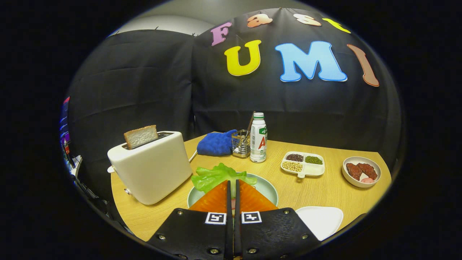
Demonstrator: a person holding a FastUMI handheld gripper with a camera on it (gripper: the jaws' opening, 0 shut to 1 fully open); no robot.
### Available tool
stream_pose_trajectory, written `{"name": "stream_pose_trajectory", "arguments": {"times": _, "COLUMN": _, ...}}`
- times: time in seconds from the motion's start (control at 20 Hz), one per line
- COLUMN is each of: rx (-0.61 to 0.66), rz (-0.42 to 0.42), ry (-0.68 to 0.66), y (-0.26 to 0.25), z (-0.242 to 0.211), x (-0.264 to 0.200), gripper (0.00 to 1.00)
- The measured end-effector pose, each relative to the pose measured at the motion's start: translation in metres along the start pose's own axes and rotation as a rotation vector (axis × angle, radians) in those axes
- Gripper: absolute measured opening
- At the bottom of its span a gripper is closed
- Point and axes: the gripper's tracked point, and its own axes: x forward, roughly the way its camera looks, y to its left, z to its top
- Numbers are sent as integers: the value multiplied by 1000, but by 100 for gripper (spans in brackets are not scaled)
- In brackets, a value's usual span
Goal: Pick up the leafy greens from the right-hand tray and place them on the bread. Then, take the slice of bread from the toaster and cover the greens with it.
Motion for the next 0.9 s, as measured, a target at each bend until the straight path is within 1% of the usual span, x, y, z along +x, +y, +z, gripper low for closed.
{"name": "stream_pose_trajectory", "arguments": {"times": 0.35, "rx": -11, "rz": -22, "ry": 32, "y": -2, "z": -15, "x": 8, "gripper": 1}}
{"name": "stream_pose_trajectory", "arguments": {"times": 0.55, "rx": -10, "rz": -45, "ry": 74, "y": -5, "z": -36, "x": 9, "gripper": 1}}
{"name": "stream_pose_trajectory", "arguments": {"times": 0.6, "rx": -6, "rz": -43, "ry": 73, "y": -5, "z": -37, "x": 10, "gripper": 5}}
{"name": "stream_pose_trajectory", "arguments": {"times": 0.65, "rx": -6, "rz": -67, "ry": 67, "y": -10, "z": -37, "x": 8, "gripper": 11}}
{"name": "stream_pose_trajectory", "arguments": {"times": 0.7, "rx": -3, "rz": -65, "ry": 52, "y": -9, "z": -34, "x": 5, "gripper": 22}}
{"name": "stream_pose_trajectory", "arguments": {"times": 0.8, "rx": 10, "rz": -114, "ry": -14, "y": -17, "z": -19, "x": -6, "gripper": 43}}
{"name": "stream_pose_trajectory", "arguments": {"times": 0.9, "rx": 14, "rz": -121, "ry": -71, "y": -8, "z": -4, "x": -19, "gripper": 51}}
